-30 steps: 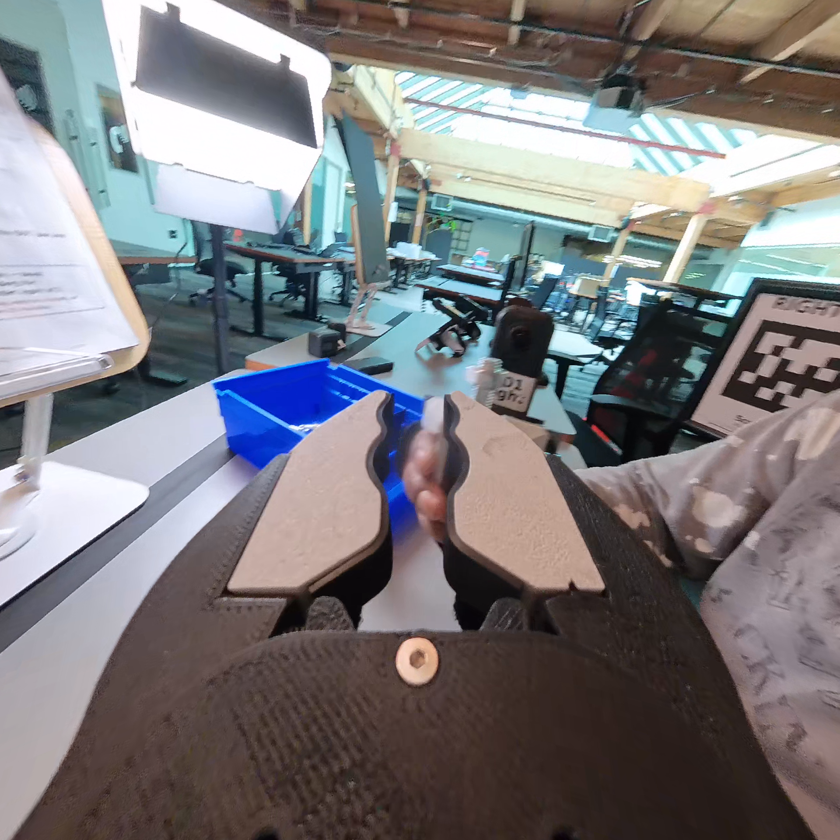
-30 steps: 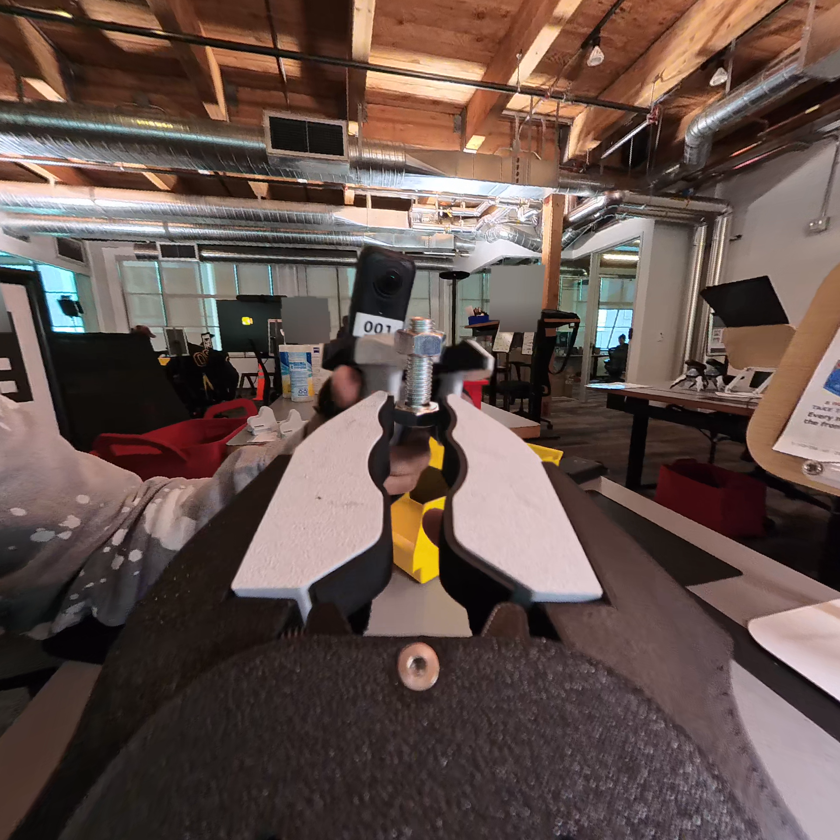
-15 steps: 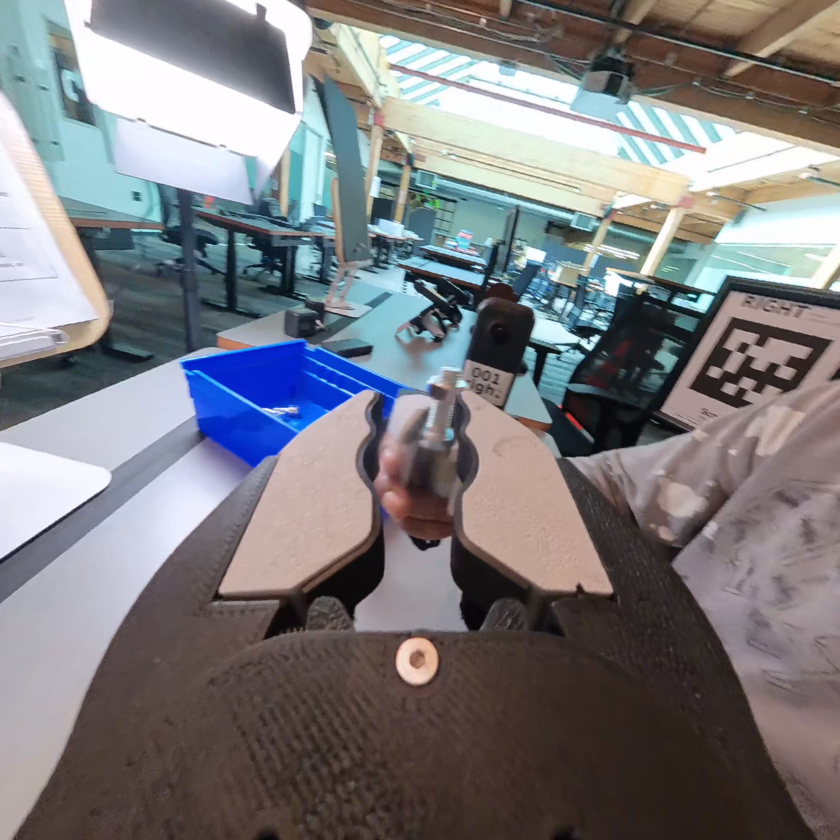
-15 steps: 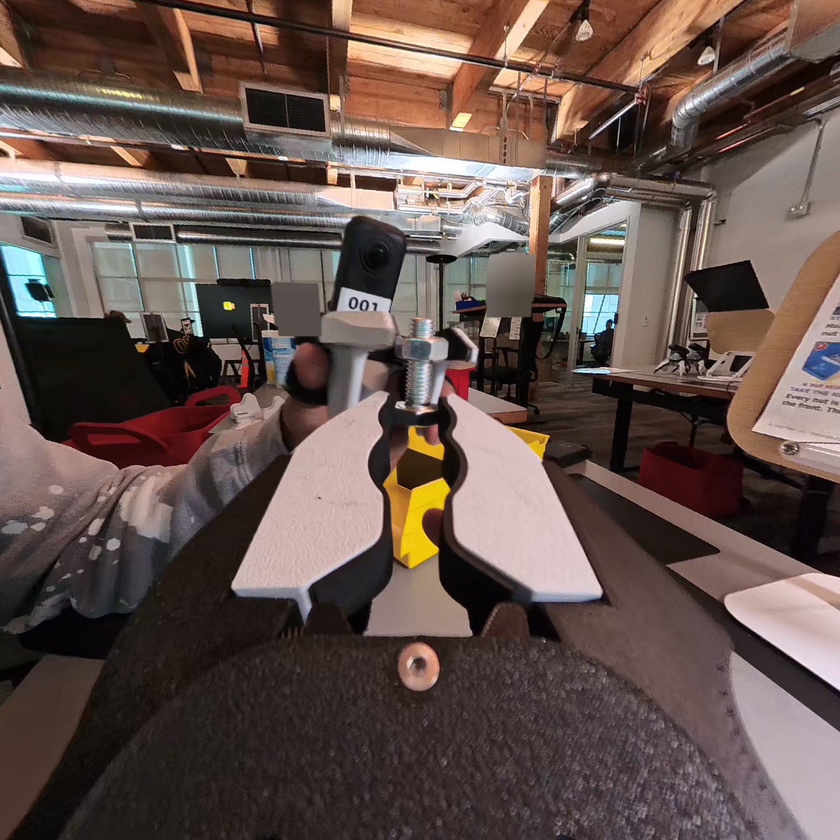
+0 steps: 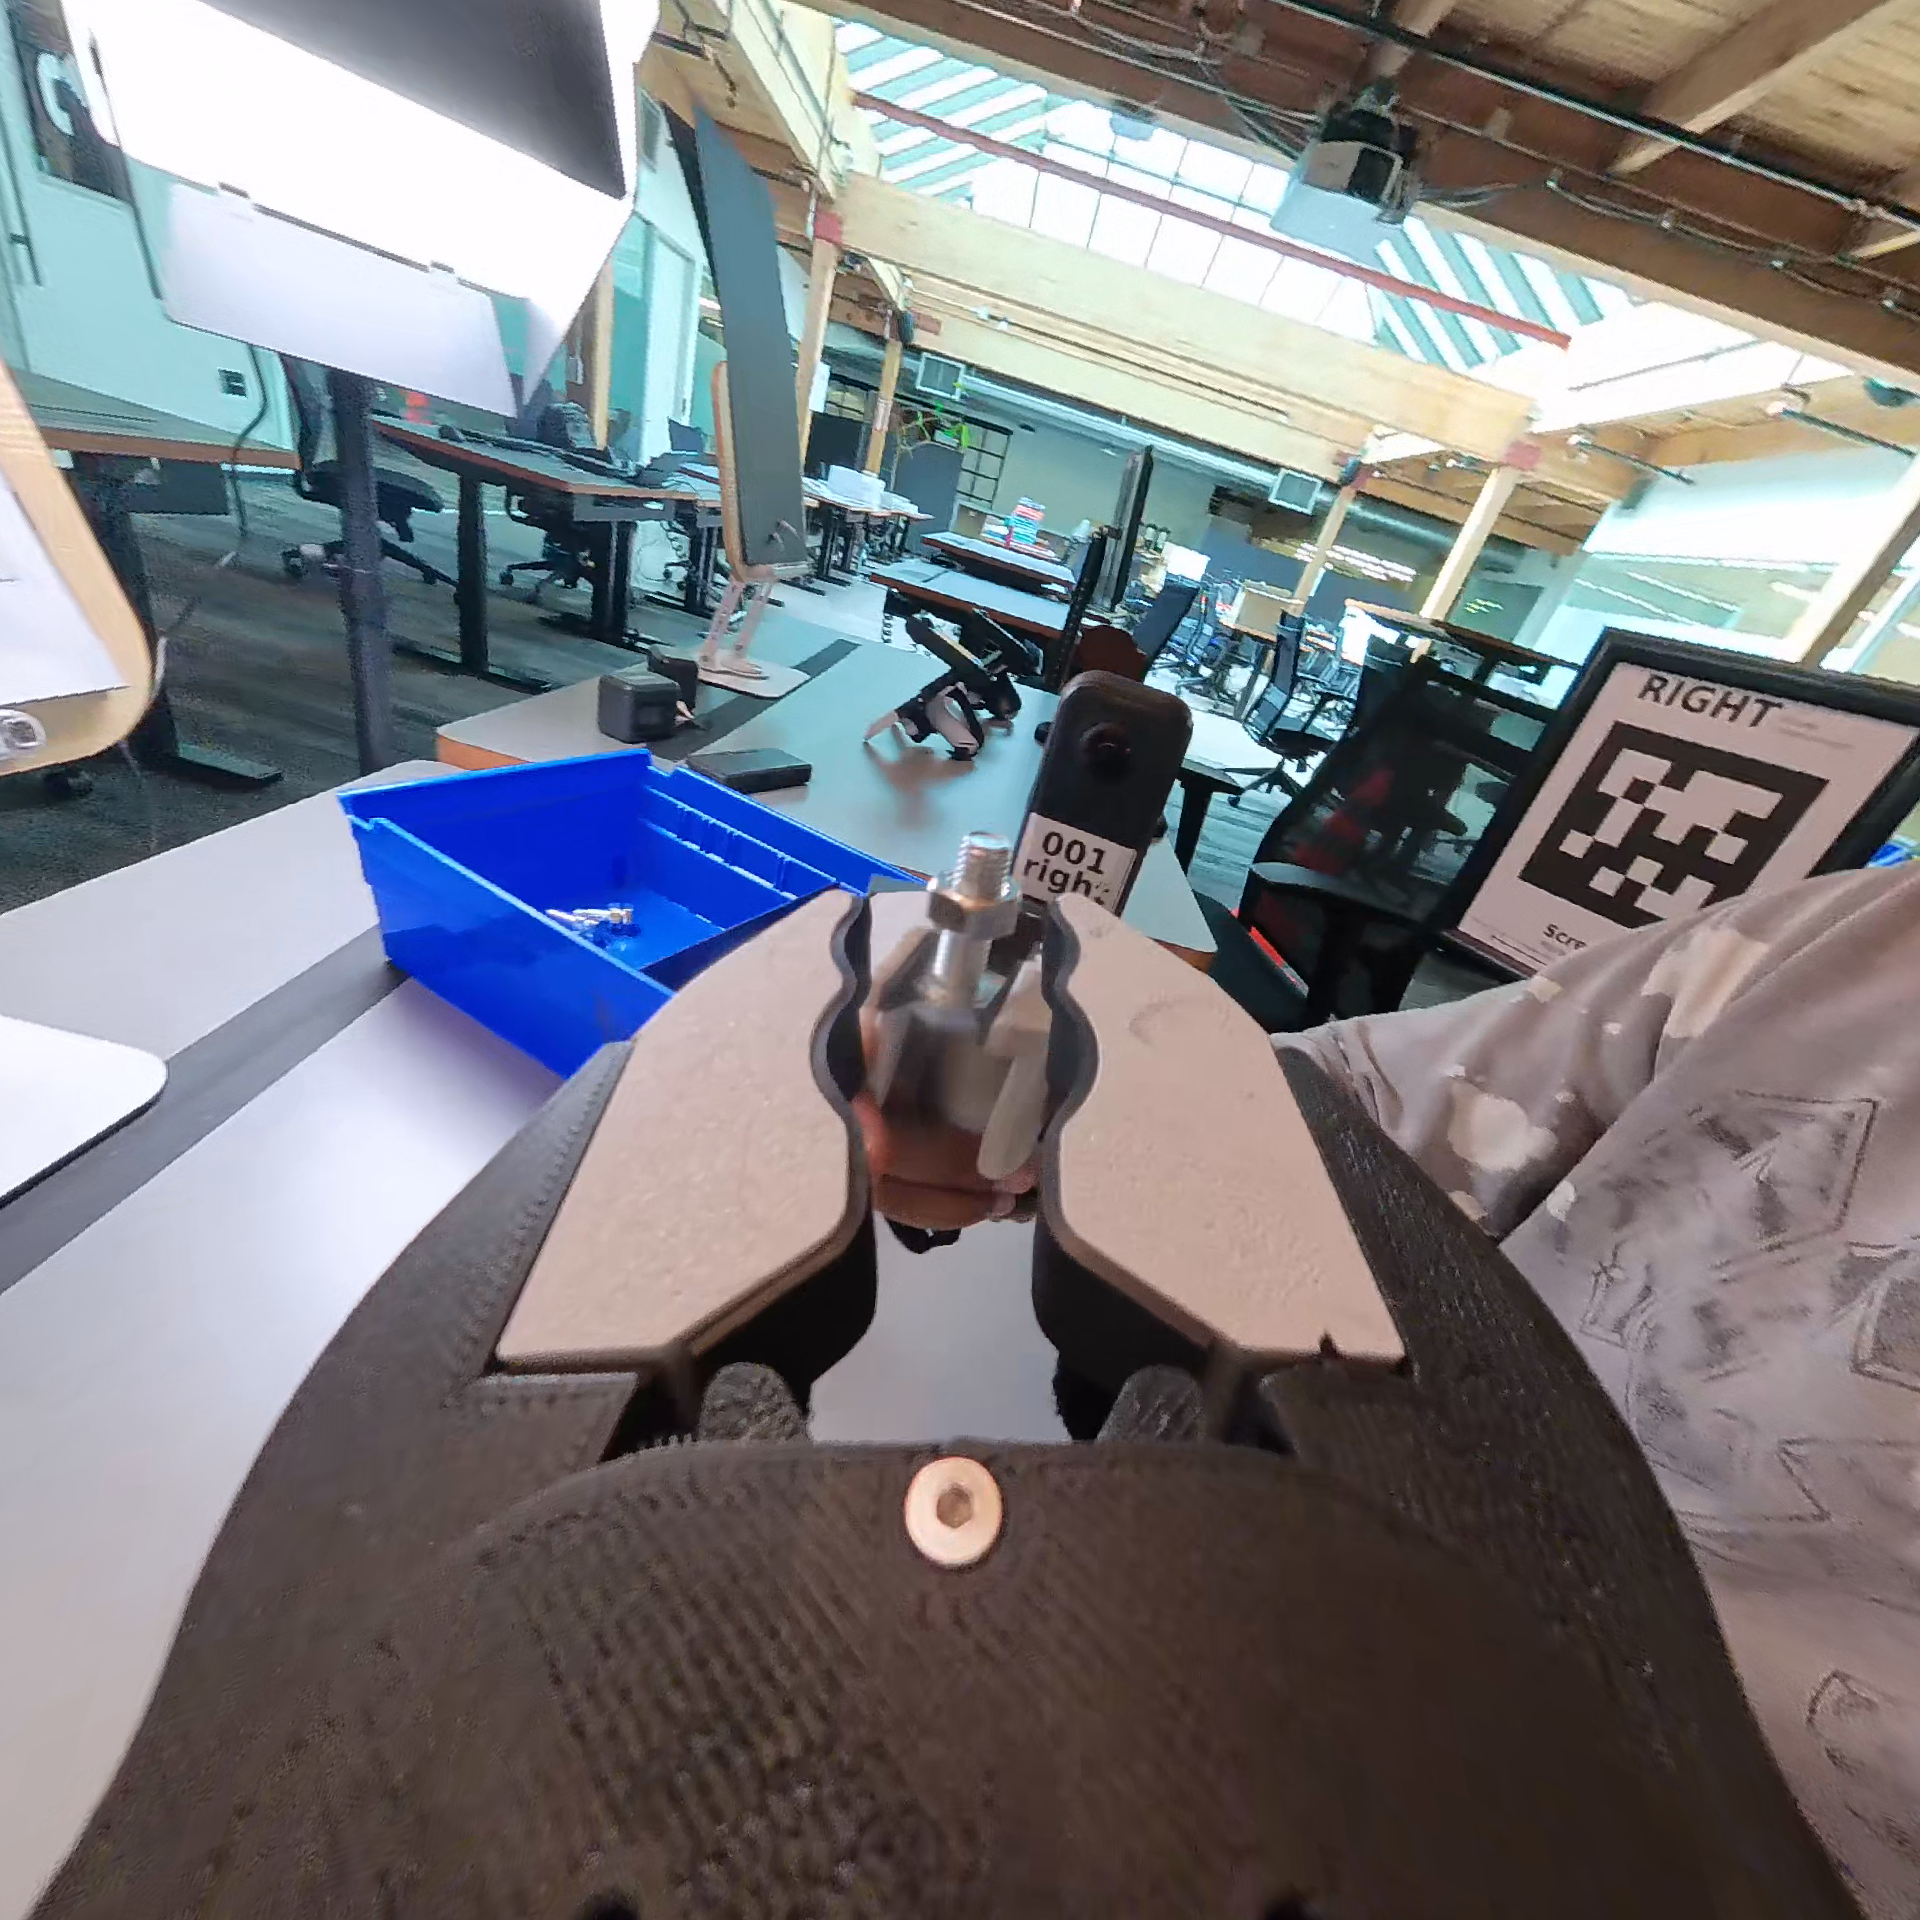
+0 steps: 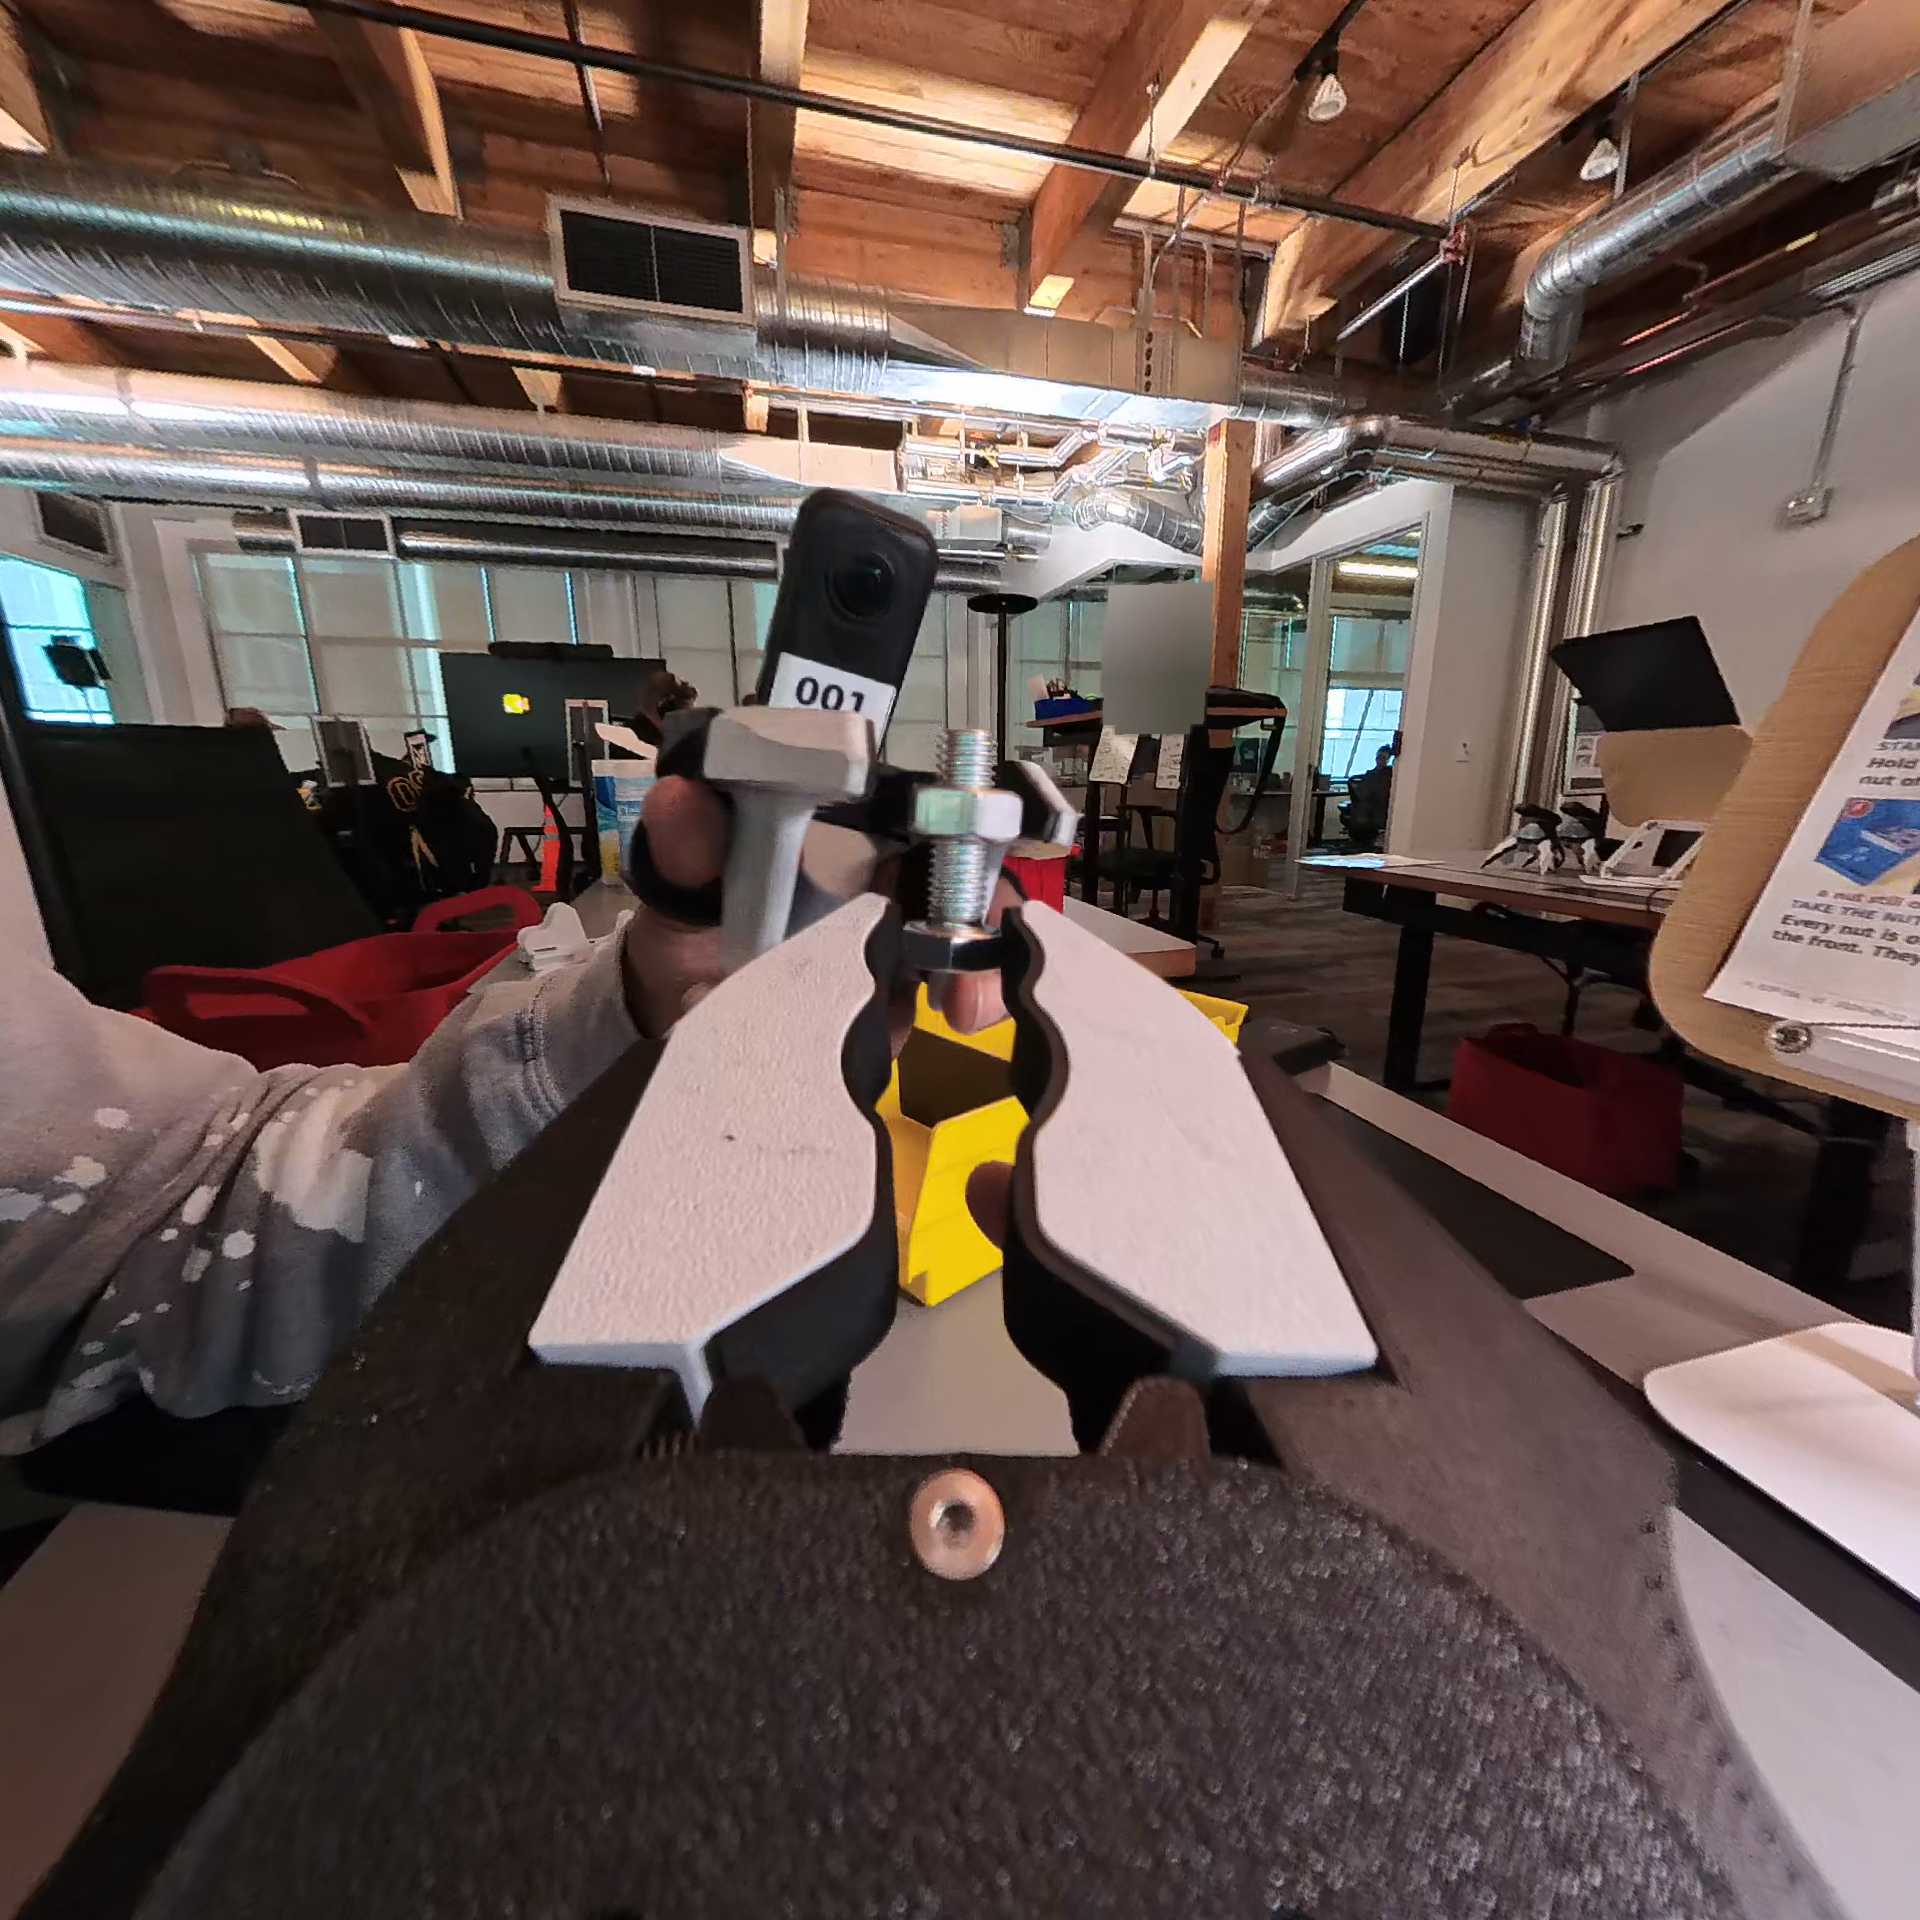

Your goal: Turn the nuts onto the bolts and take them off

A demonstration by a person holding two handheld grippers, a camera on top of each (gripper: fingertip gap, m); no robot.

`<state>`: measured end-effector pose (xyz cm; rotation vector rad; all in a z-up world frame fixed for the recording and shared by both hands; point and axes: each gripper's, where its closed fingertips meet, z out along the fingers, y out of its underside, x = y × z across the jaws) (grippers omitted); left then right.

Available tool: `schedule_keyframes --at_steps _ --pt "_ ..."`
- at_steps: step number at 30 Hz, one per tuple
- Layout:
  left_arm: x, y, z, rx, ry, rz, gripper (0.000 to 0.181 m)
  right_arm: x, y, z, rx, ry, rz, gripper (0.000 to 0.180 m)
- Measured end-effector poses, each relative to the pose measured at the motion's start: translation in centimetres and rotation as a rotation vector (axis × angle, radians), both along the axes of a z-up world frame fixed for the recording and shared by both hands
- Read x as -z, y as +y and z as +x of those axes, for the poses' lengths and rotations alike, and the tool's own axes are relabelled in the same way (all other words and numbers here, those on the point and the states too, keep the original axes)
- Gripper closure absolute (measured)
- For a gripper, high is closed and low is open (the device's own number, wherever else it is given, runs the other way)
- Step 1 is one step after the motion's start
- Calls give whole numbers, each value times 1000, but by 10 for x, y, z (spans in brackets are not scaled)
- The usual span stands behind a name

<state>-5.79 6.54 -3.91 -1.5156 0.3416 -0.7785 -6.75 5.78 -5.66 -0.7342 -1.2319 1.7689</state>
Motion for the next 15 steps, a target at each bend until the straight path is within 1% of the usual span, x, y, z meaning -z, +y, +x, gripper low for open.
schedule_keyframes --at_steps 3,5,6,7,8,10,15 --pt "6 4 4 -8 27 -15 149 -1 -4 1 -2 4 5 161" --pt "4 4 -1 -4 -2 -27 149 -4 -1 3 -8 17 -14 161" --pt "4 8 -10 -55 -25 -47 167 -7 0 7 -33 43 -33 161" --pt "5 12 -25 -139 -32 -40 173 -9 1 9 -52 51 -47 161" --pt "4 11 -30 -146 -32 -27 173 -11 1 10 -51 56 -45 161" --pt "1 6 -25 -83 -50 -38 162 -12 2 10 -40 57 -35 161" --pt "-1 0 5 18 -18 -10 150 -3 1 2 0 17 -21 161"
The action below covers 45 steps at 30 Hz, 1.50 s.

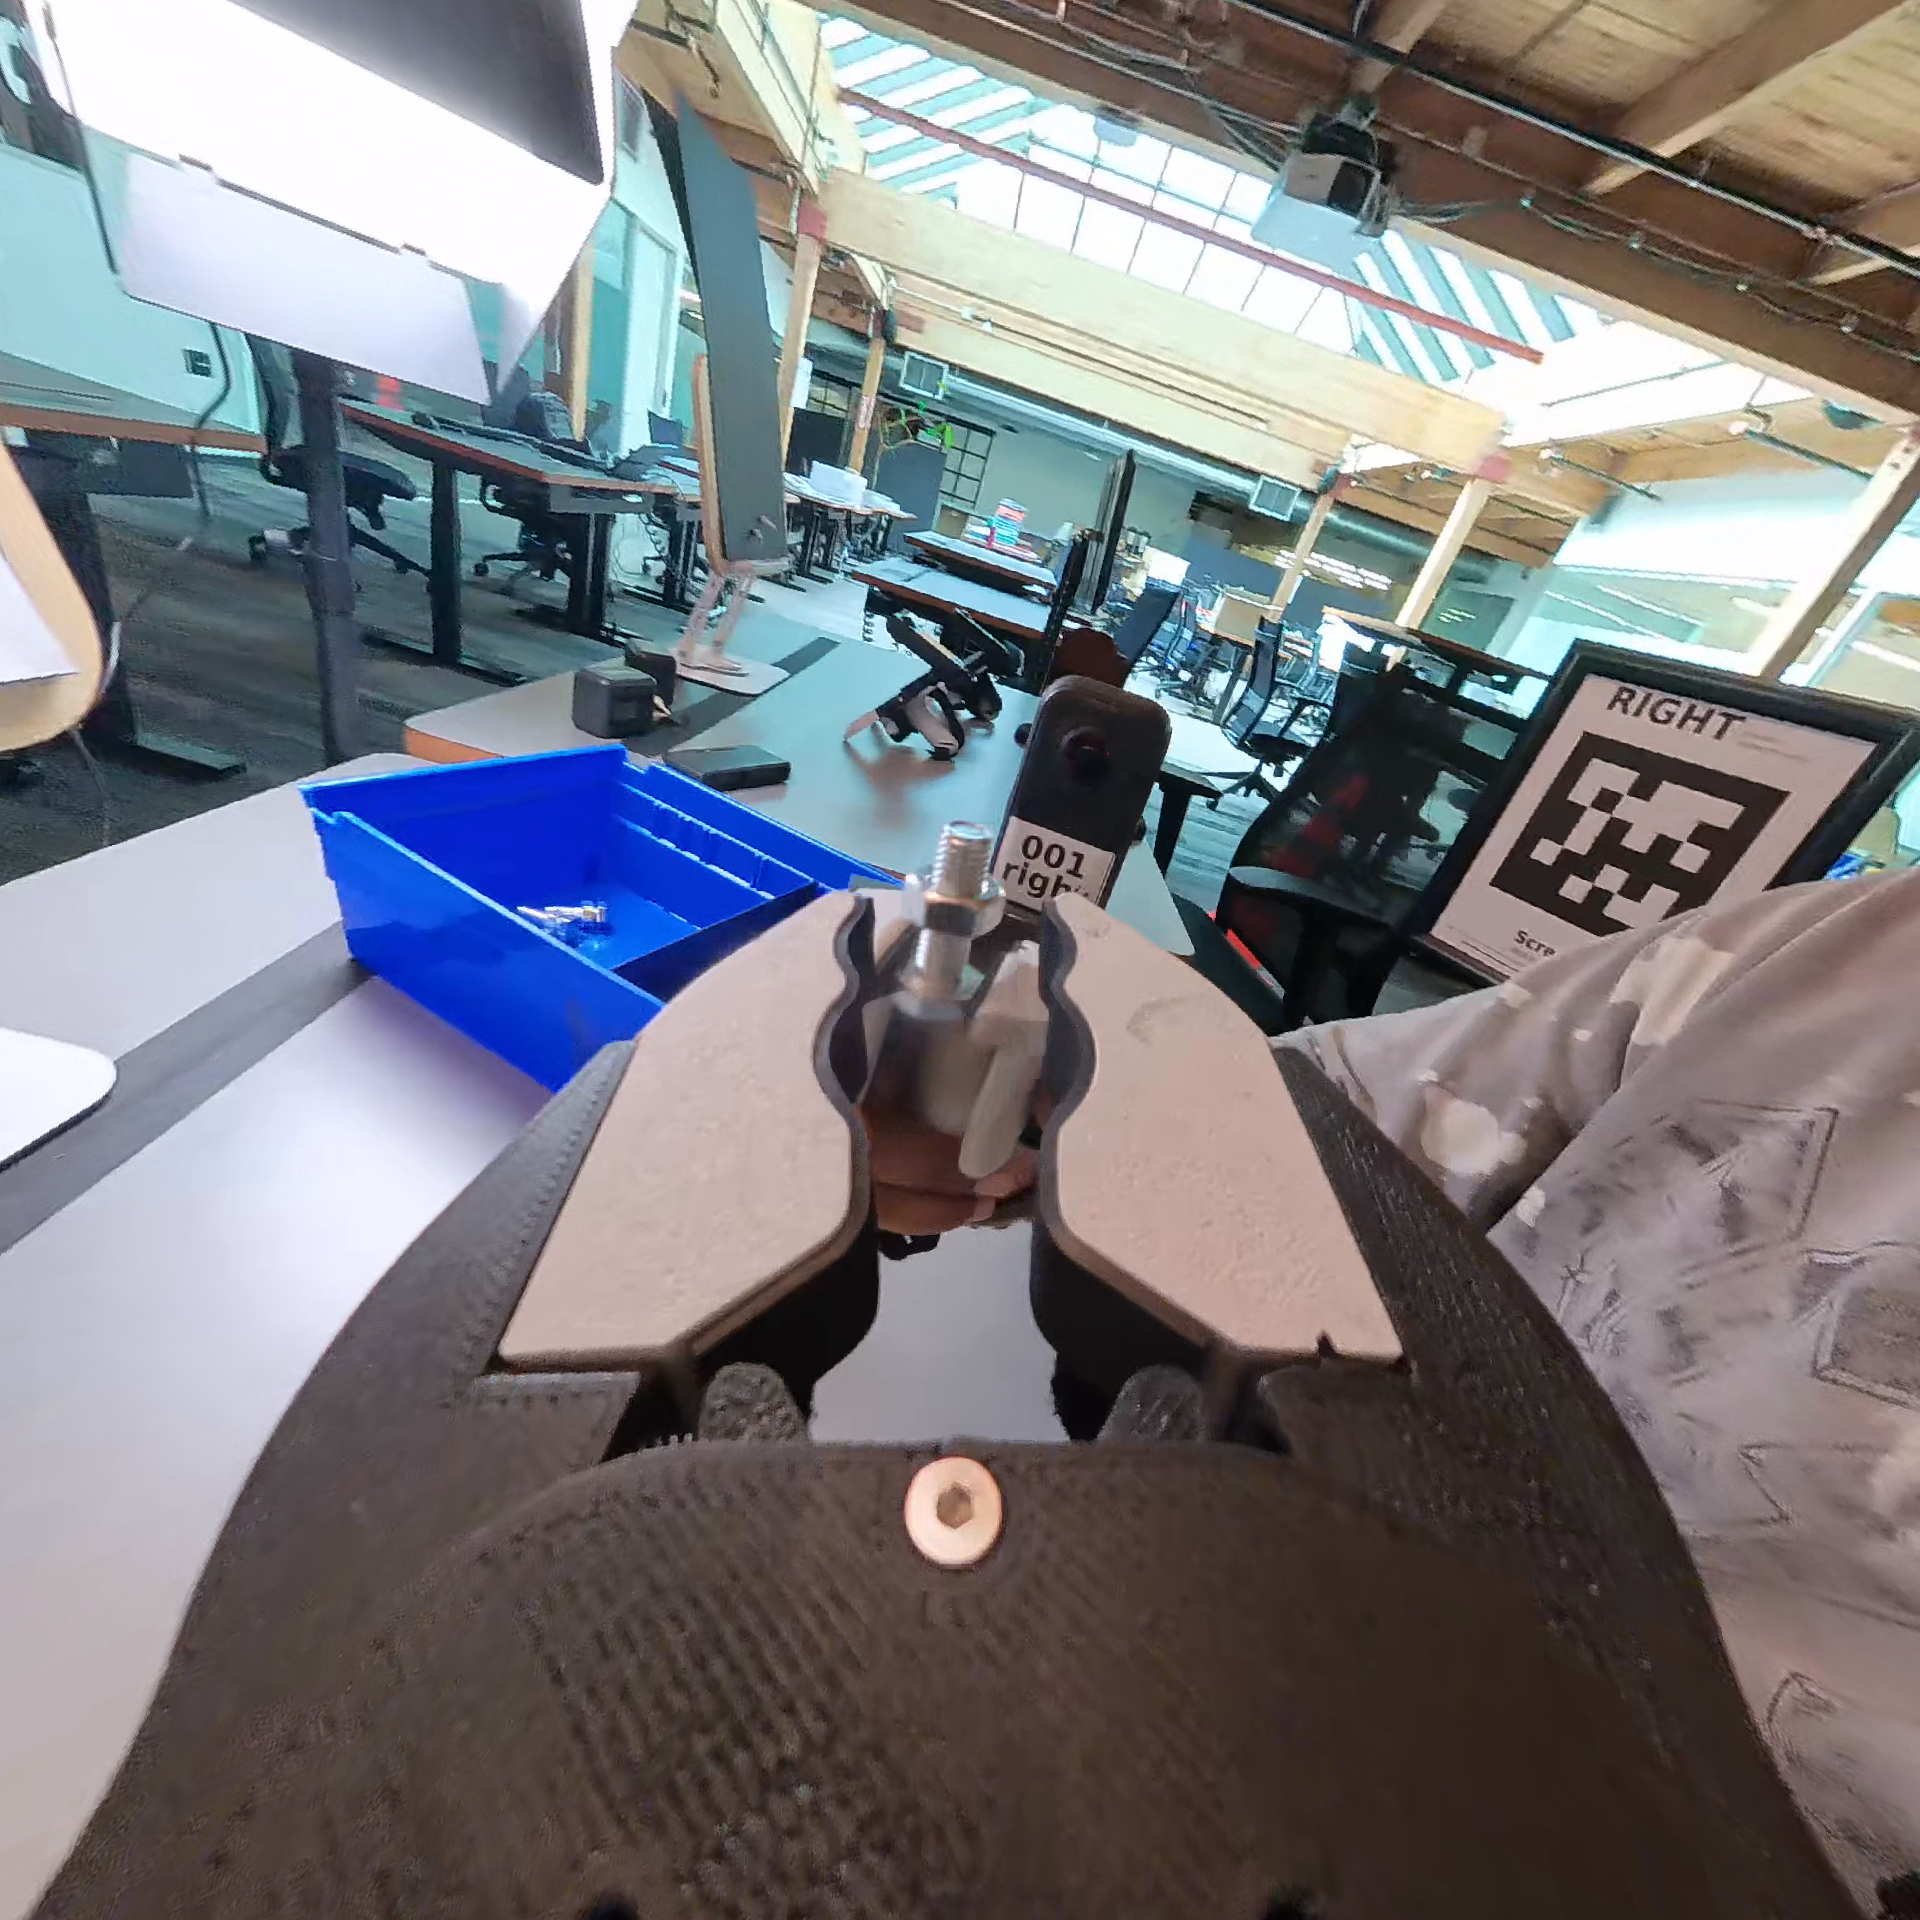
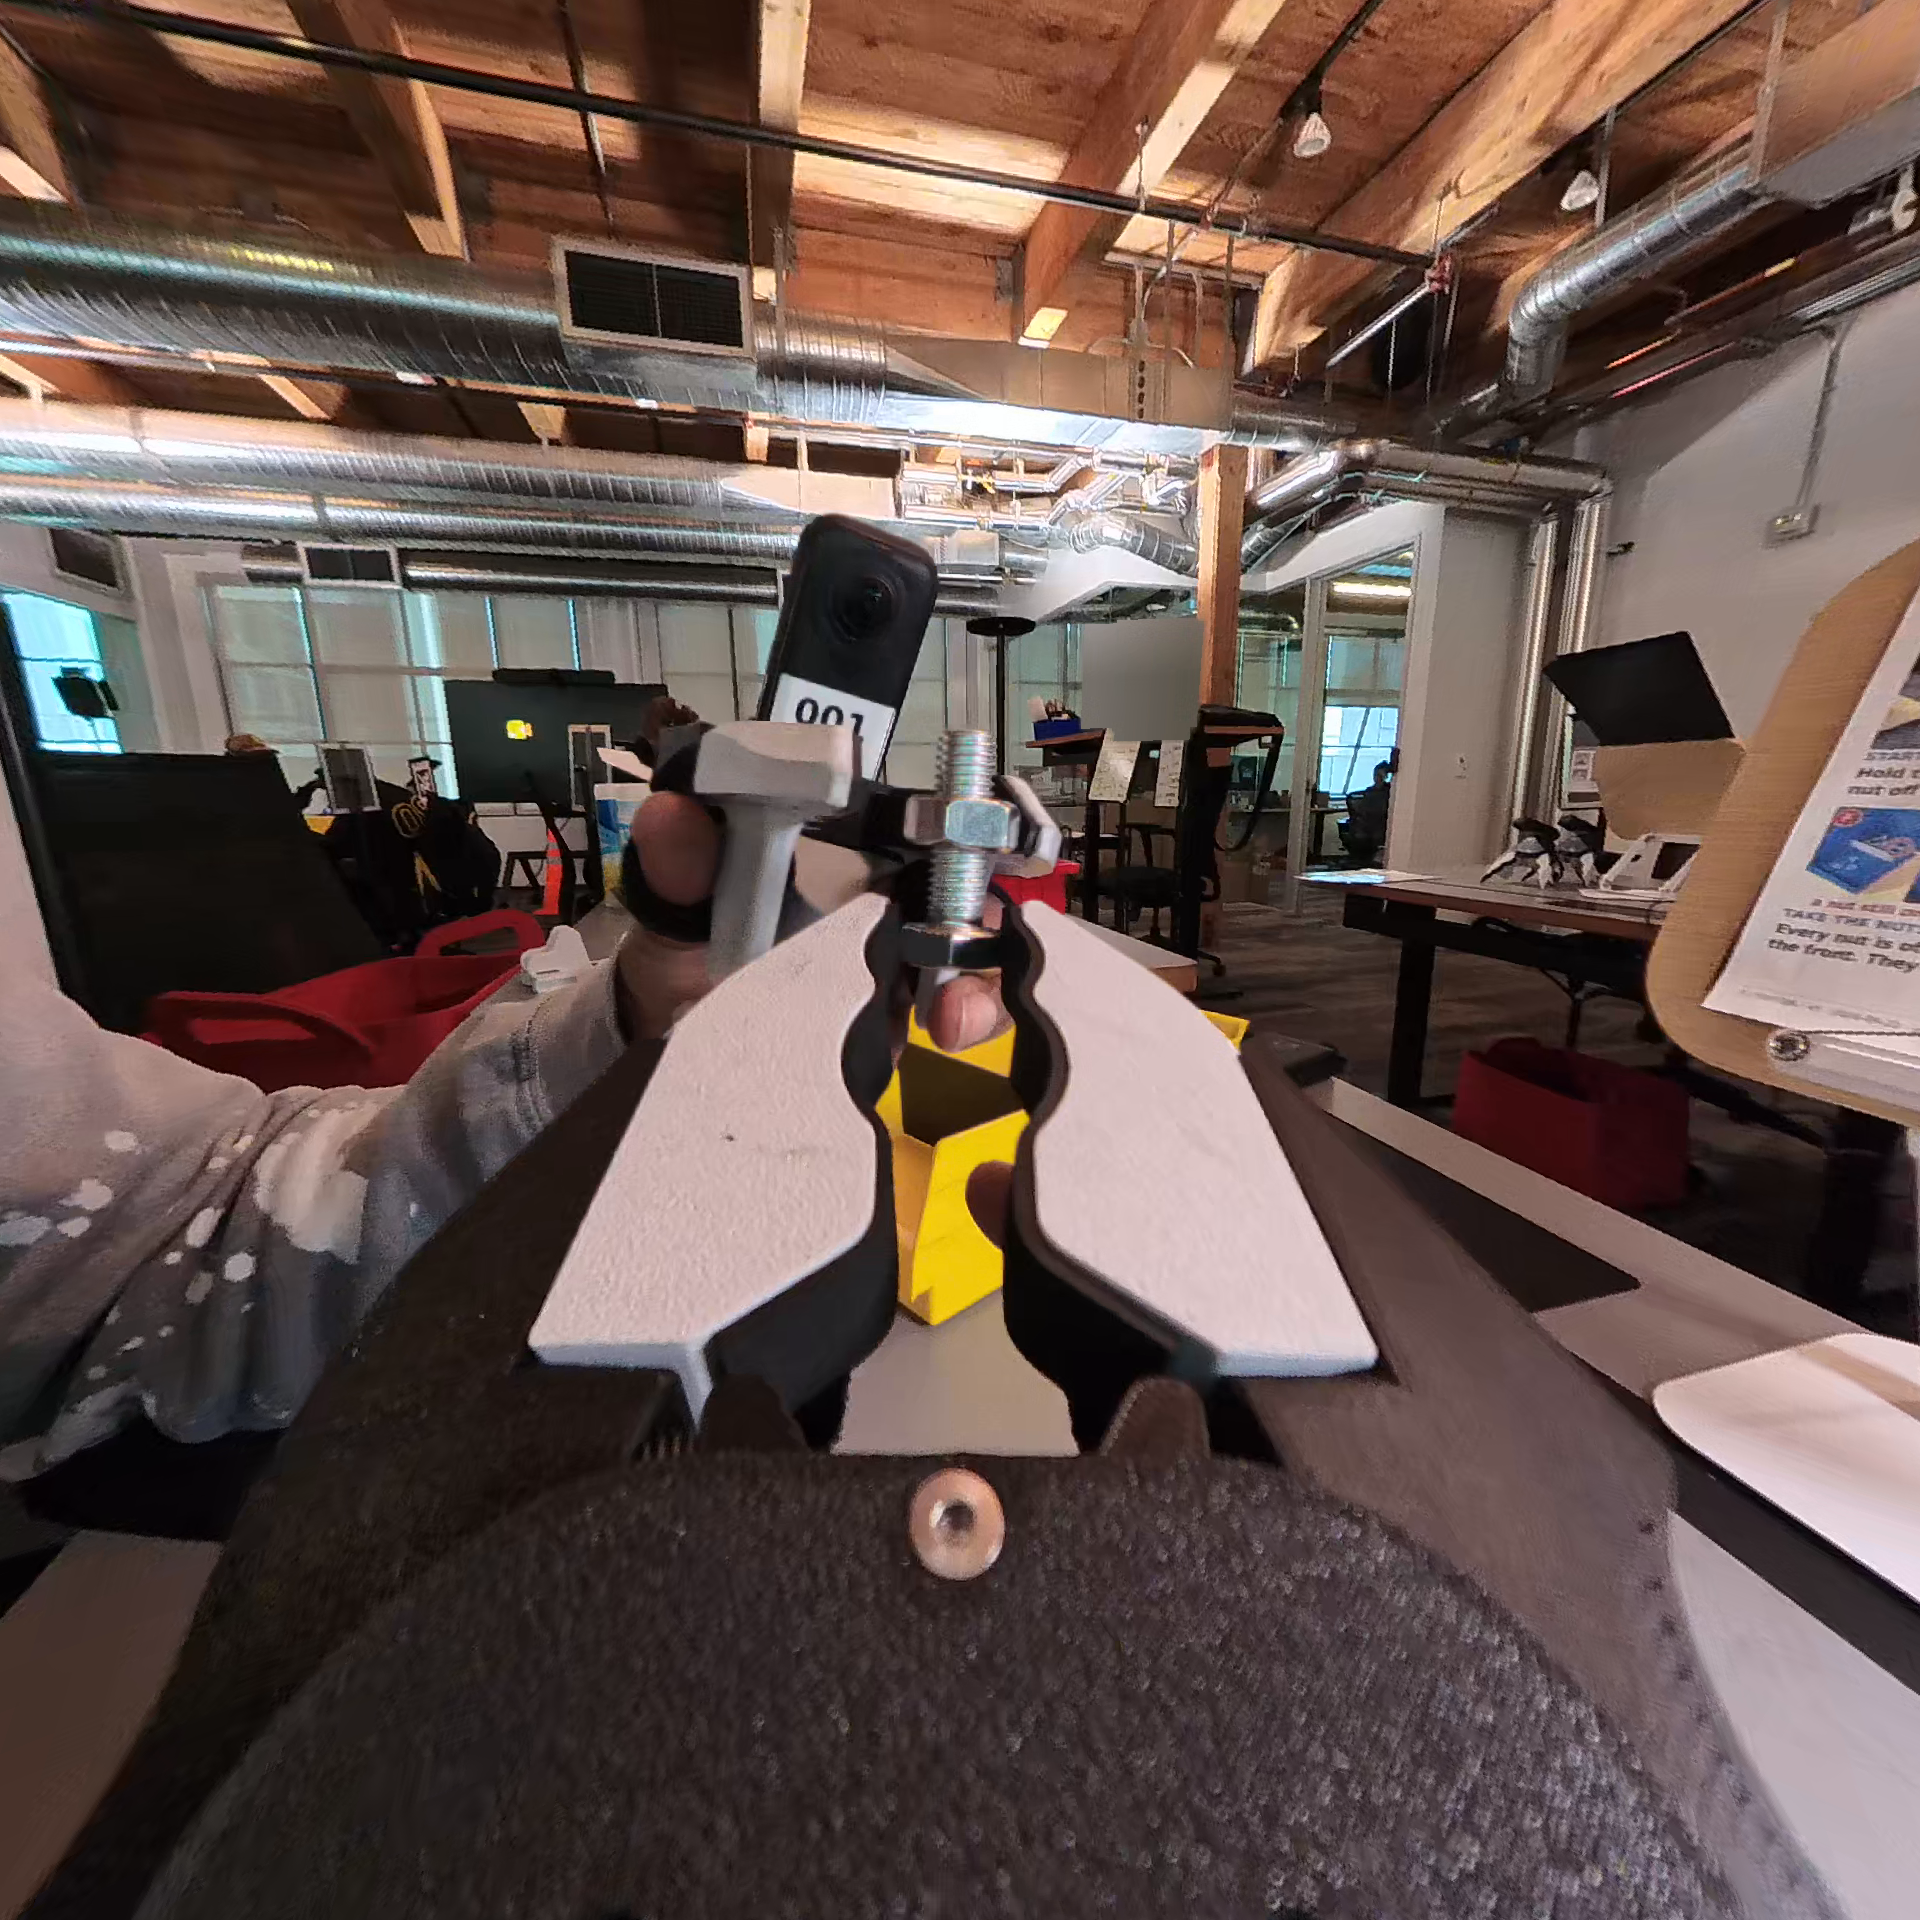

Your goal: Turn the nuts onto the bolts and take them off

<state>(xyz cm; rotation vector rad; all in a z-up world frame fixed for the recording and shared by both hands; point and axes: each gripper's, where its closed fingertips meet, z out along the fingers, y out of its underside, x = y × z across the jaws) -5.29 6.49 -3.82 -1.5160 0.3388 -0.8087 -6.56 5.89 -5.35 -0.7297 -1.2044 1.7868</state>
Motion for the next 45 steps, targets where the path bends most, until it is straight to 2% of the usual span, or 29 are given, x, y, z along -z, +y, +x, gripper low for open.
schedule_keyframes --at_steps 4,6,7,11,14,17,19,20,21,22,25,28,32,34,35,41,45 --pt "3 5 -3 -38 16 0 152 -2 -1 1 2 5 -3 161" --pt "6 14 -27 -183 6 -43 177 -8 2 8 -37 41 -34 161" --pt "9 15 -35 -226 38 -36 174 -10 3 9 -35 44 -34 161" --pt "-3 5 -23 -114 -18 3 161 -7 3 6 -12 29 -20 161" --pt "0 2 -3 -41 12 -7 150 -2 0 1 2 7 -7 161" --pt "7 7 0 -51 38 -26 146 -3 -3 2 3 9 5 161" --pt "7 7 -5 -46 11 -53 148 -4 1 3 5 20 -14 161" --pt "10 12 -17 -118 9 -80 170 -7 3 7 -19 43 -33 161" --pt "13 16 -31 -212 48 -75 171 -10 5 9 -31 48 -47 161" --pt "15 16 -36 -235 76 -63 170 -11 6 9 -24 50 -44 161" --pt "3 8 -27 -138 7 -42 160 -9 6 8 -4 41 -26 161" --pt "3 4 -9 -70 23 -33 152 -4 4 3 7 16 -19 161" --pt "8 8 -2 -64 50 -42 151 -5 2 4 6 25 -21 161" --pt "12 15 -24 -187 54 -76 174 -10 4 9 -32 51 -47 161" --pt "13 15 -31 -217 72 -67 173 -11 5 10 -28 53 -46 161" --pt "4 4 -9 -69 34 -34 154 -5 5 4 5 23 -19 161" --pt "8 7 0 -46 41 -41 151 -3 1 3 10 12 -1 161"
